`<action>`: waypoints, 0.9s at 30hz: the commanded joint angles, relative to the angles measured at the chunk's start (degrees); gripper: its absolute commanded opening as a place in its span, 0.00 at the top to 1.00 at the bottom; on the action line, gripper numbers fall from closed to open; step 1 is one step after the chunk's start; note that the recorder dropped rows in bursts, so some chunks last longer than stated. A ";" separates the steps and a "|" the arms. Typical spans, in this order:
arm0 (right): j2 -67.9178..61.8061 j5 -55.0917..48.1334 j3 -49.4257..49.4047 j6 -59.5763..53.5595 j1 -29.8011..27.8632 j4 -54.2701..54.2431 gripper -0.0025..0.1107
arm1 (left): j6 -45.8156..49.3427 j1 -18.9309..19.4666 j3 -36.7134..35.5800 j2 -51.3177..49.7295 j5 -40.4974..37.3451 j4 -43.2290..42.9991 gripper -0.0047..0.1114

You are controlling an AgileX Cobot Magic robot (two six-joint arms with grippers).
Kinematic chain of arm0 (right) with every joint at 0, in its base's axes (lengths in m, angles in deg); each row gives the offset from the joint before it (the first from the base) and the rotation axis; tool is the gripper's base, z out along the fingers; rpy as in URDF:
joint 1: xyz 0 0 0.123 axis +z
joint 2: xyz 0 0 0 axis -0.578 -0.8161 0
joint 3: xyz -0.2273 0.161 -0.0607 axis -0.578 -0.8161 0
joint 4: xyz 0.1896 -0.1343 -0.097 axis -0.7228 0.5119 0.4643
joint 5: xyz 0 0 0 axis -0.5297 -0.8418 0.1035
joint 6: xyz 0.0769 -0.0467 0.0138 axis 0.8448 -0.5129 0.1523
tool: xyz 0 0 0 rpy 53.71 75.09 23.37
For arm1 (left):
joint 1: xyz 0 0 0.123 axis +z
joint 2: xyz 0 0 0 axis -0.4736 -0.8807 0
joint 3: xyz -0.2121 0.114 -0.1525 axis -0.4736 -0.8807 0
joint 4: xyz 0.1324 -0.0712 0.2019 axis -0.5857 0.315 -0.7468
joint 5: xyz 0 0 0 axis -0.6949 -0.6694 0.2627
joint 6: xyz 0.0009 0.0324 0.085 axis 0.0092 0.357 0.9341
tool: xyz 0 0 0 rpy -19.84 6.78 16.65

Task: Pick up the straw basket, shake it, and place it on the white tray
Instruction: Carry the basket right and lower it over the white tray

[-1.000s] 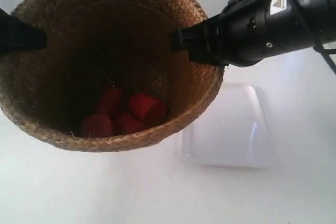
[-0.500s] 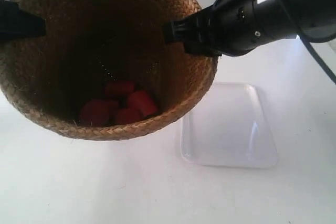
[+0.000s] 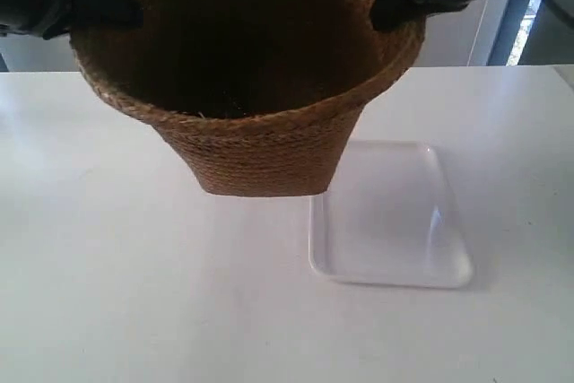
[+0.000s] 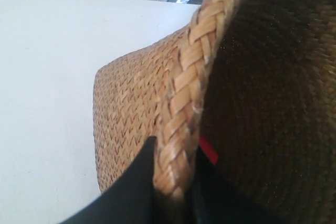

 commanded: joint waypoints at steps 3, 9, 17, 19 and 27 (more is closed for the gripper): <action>-4.26 -9.35 8.19 -3.54 -5.57 2.56 0.98 | -1.20 -5.64 4.76 -5.71 0.21 1.64 0.96; -6.02 -12.83 11.39 -3.54 -7.30 2.77 0.98 | -3.87 -11.25 10.64 -11.27 1.79 -3.72 0.96; -6.38 -12.83 11.81 -3.54 -7.30 6.55 0.98 | -10.50 -18.00 14.58 -16.23 5.02 -11.10 0.96; -6.38 -12.83 11.81 -3.54 -7.30 6.55 0.98 | -10.50 -19.28 14.67 -16.76 5.97 -11.10 0.96; -6.38 -12.83 11.81 -3.54 -7.30 6.55 0.98 | -10.13 -20.00 14.67 -17.08 6.23 -11.49 0.96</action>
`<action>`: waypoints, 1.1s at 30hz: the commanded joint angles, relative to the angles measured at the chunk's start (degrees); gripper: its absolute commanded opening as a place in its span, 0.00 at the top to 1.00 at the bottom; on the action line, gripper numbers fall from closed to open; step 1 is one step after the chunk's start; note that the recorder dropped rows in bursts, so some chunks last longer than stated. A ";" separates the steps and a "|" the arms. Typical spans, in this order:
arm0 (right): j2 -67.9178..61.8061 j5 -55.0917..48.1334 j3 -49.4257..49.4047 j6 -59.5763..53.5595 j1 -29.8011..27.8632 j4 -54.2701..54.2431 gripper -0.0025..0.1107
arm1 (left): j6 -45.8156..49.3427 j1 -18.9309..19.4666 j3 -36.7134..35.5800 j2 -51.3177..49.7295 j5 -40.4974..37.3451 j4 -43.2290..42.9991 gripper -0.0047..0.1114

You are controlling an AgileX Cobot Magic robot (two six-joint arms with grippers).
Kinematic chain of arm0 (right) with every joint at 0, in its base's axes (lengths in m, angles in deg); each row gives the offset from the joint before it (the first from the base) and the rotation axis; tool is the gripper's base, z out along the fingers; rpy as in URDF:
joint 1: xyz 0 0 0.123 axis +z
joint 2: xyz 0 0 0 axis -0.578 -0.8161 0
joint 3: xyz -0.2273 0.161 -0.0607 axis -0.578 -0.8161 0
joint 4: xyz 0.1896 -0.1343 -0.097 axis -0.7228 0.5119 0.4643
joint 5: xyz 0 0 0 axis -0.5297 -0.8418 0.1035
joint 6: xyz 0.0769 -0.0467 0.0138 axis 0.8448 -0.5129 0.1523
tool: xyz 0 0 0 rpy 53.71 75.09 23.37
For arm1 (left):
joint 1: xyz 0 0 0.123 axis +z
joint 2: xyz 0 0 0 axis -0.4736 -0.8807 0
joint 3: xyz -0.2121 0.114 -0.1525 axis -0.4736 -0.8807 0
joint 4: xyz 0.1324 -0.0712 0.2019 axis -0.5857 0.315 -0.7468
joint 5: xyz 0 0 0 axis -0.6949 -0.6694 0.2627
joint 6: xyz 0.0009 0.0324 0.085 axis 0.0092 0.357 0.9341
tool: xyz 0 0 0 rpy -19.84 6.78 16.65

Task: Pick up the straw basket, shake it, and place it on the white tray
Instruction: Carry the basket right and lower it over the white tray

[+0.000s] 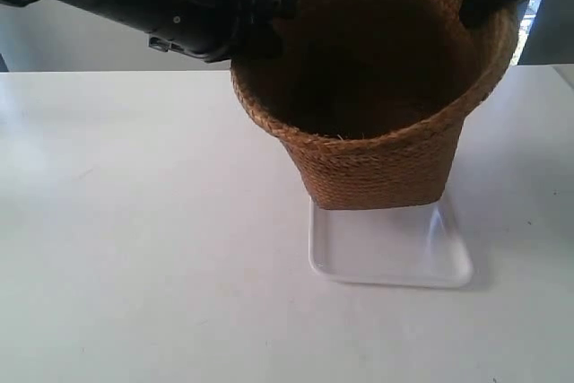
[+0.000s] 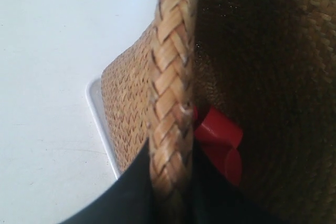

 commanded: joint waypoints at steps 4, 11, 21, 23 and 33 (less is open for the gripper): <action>0.16 2.23 0.71 -1.27 -0.15 -1.24 0.98 | 1.45 -1.11 0.76 0.59 -0.25 0.62 0.96; 0.06 2.23 0.71 -1.27 -0.15 -1.24 0.98 | 1.45 -1.11 0.76 0.59 0.10 0.62 0.96; 0.06 2.23 0.71 -1.27 -0.15 -1.24 0.98 | 1.45 -1.11 0.76 0.59 -0.44 0.62 0.96; 0.06 2.23 0.71 -1.27 -0.15 -1.24 0.98 | 1.45 -1.11 0.76 0.59 -0.33 0.62 0.96; 0.74 2.23 0.71 -1.27 -0.15 -1.24 0.98 | 1.45 -1.11 0.76 0.59 3.59 0.62 0.96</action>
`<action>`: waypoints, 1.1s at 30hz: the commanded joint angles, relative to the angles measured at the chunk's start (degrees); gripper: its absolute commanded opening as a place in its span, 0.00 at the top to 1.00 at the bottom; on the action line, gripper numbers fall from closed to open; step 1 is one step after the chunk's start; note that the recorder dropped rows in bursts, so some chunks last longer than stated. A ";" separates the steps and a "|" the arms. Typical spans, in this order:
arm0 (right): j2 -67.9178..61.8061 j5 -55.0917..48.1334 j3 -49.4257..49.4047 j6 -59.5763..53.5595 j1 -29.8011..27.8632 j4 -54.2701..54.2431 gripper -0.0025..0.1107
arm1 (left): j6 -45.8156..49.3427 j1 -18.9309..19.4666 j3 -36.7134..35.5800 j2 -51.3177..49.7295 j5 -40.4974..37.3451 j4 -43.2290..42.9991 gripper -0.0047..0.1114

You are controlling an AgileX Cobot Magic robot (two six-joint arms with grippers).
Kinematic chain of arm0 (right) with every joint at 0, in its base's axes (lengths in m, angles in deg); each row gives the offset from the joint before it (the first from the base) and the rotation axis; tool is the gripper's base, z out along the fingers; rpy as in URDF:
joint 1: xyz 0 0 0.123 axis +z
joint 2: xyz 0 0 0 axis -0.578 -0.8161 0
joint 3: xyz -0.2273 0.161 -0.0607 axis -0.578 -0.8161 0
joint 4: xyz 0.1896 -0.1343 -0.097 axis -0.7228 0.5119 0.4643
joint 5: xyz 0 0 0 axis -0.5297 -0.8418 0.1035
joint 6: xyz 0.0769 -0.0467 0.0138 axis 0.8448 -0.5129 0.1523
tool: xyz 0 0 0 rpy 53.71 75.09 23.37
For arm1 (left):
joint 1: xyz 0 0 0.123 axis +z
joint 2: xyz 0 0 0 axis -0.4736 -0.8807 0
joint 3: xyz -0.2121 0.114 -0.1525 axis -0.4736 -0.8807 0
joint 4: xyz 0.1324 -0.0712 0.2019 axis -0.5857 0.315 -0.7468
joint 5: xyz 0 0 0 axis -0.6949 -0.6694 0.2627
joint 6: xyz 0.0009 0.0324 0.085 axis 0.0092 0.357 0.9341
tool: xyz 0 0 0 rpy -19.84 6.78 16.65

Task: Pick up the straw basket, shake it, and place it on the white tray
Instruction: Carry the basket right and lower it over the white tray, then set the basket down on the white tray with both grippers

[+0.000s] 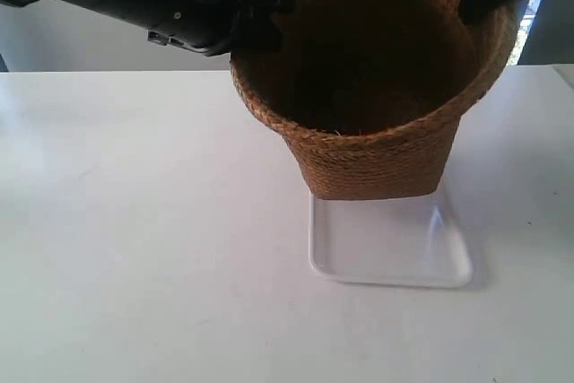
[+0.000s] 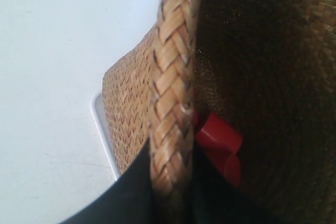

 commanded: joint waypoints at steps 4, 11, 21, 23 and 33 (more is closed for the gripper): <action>0.55 1.53 0.62 -2.22 -0.15 -1.24 0.98 | 0.92 -1.11 0.76 0.32 1.09 0.85 0.96; -2.34 1.53 0.40 -2.63 -0.23 2.22 0.98 | -3.84 -1.00 0.78 -0.73 -1.89 1.17 0.96; -3.08 1.53 -1.89 -2.63 -5.28 2.84 0.98 | -2.01 -1.00 0.87 -2.66 -3.66 0.91 0.95; -3.08 1.53 -3.37 -2.63 -5.96 2.84 0.98 | -2.01 -1.00 1.39 -3.06 -3.51 0.91 0.90; -2.39 1.53 -6.15 -2.52 -6.37 3.69 0.98 | -1.87 -1.00 4.29 -4.09 -3.38 0.91 0.69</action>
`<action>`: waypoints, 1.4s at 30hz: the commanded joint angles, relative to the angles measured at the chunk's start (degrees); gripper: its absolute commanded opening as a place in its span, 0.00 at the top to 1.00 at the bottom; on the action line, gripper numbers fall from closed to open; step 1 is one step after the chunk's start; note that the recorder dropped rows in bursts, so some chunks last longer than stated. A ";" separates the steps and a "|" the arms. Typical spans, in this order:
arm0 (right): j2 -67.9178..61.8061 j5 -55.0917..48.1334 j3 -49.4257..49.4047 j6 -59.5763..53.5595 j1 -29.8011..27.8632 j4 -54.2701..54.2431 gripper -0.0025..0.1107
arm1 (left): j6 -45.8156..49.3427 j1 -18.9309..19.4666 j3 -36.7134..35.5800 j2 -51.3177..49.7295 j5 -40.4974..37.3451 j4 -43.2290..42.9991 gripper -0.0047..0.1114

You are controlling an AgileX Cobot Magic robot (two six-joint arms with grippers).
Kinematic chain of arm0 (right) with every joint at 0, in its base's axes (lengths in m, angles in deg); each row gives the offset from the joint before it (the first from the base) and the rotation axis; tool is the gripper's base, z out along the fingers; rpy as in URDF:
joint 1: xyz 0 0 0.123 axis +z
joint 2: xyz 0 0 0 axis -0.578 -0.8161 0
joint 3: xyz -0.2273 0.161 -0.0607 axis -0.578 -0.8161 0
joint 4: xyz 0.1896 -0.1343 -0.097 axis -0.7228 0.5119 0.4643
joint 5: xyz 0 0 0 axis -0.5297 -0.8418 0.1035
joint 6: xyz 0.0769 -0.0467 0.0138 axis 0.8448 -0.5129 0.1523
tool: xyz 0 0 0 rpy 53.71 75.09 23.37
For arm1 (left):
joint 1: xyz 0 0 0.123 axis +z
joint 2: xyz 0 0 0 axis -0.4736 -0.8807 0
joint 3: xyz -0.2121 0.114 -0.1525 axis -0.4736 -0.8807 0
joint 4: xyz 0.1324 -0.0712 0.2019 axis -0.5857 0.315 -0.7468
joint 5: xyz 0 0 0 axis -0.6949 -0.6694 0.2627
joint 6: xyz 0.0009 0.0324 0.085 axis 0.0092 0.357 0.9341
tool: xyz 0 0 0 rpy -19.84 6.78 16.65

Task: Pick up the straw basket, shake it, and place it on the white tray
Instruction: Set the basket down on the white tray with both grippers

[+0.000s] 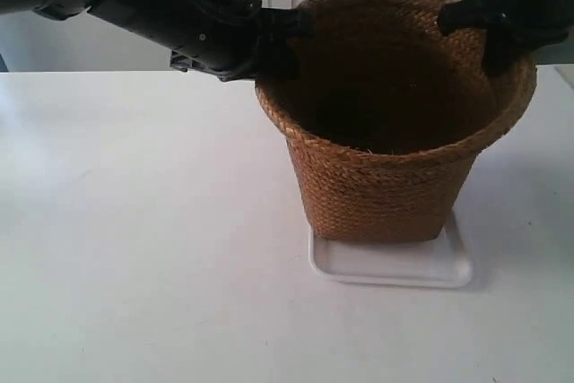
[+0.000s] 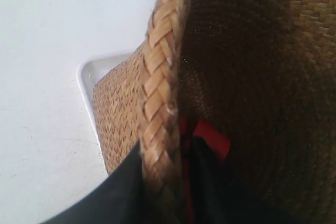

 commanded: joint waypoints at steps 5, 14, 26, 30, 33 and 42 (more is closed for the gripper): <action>2.10 0.54 -0.26 -1.11 -0.57 4.29 0.98 | 0.84 -0.39 1.21 0.89 0.92 0.94 0.69; 2.10 0.54 -0.39 0.62 -0.57 3.61 0.98 | 1.10 -0.39 1.21 0.89 0.91 0.94 0.69; 2.10 0.54 -0.39 3.99 -0.57 1.81 0.98 | 2.28 -0.39 1.21 0.89 1.75 0.83 0.69; 2.10 0.54 -0.52 3.99 -0.57 1.20 0.98 | 2.39 -0.39 1.21 0.89 1.75 0.83 0.69; 2.10 0.54 -1.45 3.99 -0.57 1.31 0.98 | 3.35 -0.39 1.21 0.89 1.62 0.83 0.69; 2.25 0.54 -4.82 4.27 -0.57 2.59 0.98 | 4.27 -0.29 1.21 0.89 0.86 -0.13 0.69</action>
